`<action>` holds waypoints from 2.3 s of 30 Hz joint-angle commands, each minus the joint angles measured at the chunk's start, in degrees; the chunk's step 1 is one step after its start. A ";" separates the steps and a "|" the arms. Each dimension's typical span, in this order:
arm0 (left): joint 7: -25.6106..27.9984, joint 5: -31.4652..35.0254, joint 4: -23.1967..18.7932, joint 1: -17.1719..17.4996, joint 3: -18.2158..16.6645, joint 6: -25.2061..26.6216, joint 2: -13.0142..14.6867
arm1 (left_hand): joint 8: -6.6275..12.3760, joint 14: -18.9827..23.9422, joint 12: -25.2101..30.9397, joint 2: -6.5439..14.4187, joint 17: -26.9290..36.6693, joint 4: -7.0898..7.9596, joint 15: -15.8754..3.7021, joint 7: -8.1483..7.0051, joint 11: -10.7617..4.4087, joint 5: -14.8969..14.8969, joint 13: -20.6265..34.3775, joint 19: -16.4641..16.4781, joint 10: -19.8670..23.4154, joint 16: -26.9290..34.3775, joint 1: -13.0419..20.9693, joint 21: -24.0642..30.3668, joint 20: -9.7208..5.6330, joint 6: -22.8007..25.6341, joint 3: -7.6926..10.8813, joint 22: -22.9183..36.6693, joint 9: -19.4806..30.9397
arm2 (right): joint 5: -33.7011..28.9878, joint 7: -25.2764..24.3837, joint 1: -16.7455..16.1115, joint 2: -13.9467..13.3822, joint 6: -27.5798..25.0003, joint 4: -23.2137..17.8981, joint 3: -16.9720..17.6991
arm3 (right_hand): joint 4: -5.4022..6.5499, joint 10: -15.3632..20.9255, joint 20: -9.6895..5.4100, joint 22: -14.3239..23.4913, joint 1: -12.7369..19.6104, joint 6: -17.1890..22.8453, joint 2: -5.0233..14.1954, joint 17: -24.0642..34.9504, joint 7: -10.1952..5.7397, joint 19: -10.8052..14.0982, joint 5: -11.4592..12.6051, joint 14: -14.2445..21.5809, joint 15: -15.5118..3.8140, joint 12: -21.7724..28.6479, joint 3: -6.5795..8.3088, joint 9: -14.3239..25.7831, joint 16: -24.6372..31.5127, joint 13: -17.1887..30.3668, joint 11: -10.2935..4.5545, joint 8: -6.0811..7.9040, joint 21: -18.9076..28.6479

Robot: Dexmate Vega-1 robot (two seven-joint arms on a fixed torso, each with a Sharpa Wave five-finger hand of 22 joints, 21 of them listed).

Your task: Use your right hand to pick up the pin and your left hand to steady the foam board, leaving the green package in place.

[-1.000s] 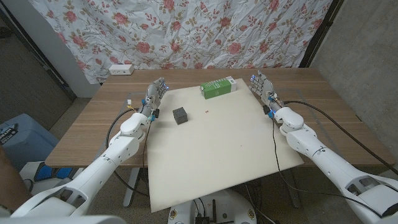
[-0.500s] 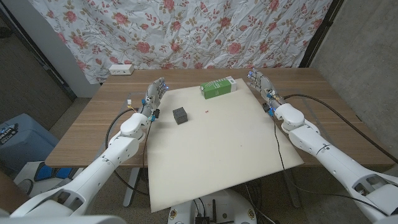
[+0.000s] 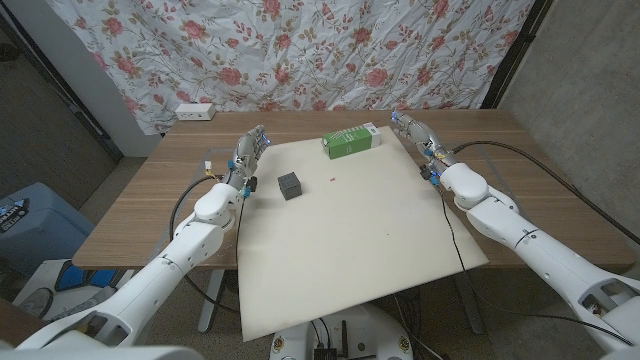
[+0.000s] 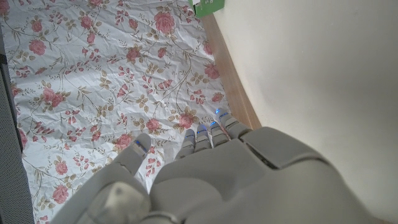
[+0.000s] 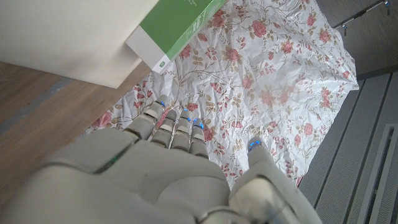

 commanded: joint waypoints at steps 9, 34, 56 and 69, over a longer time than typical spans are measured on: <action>1.45 0.92 -1.16 0.67 0.01 0.17 -0.14 | 0.26 0.75 0.30 4.70 0.18 -0.50 0.04 0.01 0.22 0.21 0.21 0.78 0.64 0.45 0.70 0.11 -0.05 0.82 0.26 0.25 0.24 | -15.41 -1.94 0.98 -5.31 -6.51 -7.89 -3.08 | -2.40 -3.11 2.76 0.19 1.55 -0.40 -0.51 -0.77 -2.73 -3.44 -0.81 -3.21 0.82 -0.72 0.43 0.17 -0.63 0.29 -1.51 0.16 -0.35; 2.95 1.29 -0.93 1.61 -0.88 -0.59 -0.04 | 0.32 1.50 0.25 4.70 0.22 -0.61 -0.01 -0.44 0.27 0.17 0.23 1.46 1.40 0.43 0.65 0.13 -0.04 1.75 0.39 0.26 0.27 | -29.52 4.71 5.44 -8.18 -17.77 -16.56 -7.93 | -6.50 -12.55 5.15 0.25 7.97 -3.13 -0.54 -2.15 -4.81 -9.59 -0.64 -10.20 2.80 -0.95 3.22 0.48 -0.96 0.45 -0.63 0.30 -0.18; 3.90 1.94 -0.01 0.74 -0.54 0.25 -0.47 | 0.24 2.06 0.24 4.72 0.23 -0.66 -0.19 -0.78 0.51 0.14 0.25 1.99 2.13 0.37 0.61 0.11 0.12 2.26 0.53 0.27 0.29 | -36.45 14.91 10.22 -8.56 -24.82 -21.20 -11.51 | -7.09 -13.27 7.04 0.19 16.28 -5.37 -3.50 -2.58 -5.38 -10.37 1.95 -11.41 7.33 0.64 5.99 0.94 0.03 0.92 1.08 0.85 0.44; 4.97 2.26 -0.07 1.07 -0.85 -0.01 -0.57 | 0.22 2.25 0.25 4.72 0.24 -0.68 -0.23 -0.90 0.51 0.13 0.28 2.28 2.51 0.33 0.59 0.11 0.25 2.50 0.60 0.27 0.31 | -39.71 21.21 13.21 -7.68 -28.06 -22.88 -13.96 | -7.02 -13.00 8.26 0.22 20.61 -4.66 -5.85 -2.30 -5.93 -8.98 3.61 -9.33 8.80 0.99 6.98 1.32 1.07 1.57 3.38 1.95 0.76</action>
